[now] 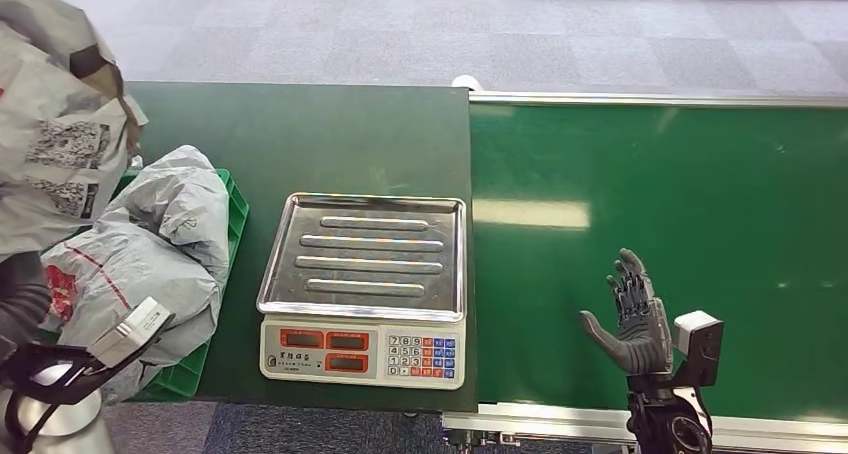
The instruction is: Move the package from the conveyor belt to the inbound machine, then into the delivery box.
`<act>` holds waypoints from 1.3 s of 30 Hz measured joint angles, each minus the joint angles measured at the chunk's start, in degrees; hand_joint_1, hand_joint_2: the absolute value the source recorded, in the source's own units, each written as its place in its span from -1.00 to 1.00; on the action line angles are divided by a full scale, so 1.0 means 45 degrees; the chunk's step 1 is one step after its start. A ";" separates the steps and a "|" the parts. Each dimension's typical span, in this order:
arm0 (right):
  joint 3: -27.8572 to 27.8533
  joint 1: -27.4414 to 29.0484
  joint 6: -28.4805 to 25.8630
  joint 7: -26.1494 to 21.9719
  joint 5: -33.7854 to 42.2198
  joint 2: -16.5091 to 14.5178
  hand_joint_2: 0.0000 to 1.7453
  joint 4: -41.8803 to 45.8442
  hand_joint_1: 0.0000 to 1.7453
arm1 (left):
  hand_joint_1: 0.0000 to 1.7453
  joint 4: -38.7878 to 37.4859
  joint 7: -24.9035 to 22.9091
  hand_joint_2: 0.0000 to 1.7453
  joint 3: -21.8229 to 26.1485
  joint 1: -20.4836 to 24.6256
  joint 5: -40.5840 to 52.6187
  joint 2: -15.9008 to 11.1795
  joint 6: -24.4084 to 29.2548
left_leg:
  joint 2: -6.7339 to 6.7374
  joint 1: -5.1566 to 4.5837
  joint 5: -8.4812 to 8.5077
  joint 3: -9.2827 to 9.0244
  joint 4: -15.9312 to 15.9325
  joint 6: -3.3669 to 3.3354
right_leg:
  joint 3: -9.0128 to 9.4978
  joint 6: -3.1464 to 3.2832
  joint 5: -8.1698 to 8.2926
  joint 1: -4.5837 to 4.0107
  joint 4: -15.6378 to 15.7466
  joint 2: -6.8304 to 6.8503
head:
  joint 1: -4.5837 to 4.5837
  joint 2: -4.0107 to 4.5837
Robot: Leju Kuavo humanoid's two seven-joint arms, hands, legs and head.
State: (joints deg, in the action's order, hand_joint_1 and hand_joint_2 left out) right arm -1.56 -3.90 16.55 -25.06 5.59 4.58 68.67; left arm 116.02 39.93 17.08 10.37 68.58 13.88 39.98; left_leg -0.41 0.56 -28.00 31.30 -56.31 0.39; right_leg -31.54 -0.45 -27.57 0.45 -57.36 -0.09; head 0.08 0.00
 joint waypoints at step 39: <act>-0.0426 0.0082 0.0433 0.0556 -0.0918 -0.0569 1.00 0.0751 -1.00 | -1.00 -0.8612 -0.8121 1.00 -0.0423 -0.0126 0.1943 -0.3095 -0.0362 | -0.0031 -0.0005 0.0017 -0.0081 0.0005 0.0005 | 0.0097 0.0000 0.0000 0.0009 0.0000 0.0025 | 0.0000 0.0000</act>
State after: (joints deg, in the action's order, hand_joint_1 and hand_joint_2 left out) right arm -3.48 -3.53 18.50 -22.56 1.46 2.02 72.05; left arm 77.27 3.39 15.18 9.80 77.32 -0.04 38.35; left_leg -0.55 0.54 -27.93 30.94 -56.29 0.42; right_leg -31.11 -0.45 -27.57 0.48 -57.36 0.02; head 0.08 0.00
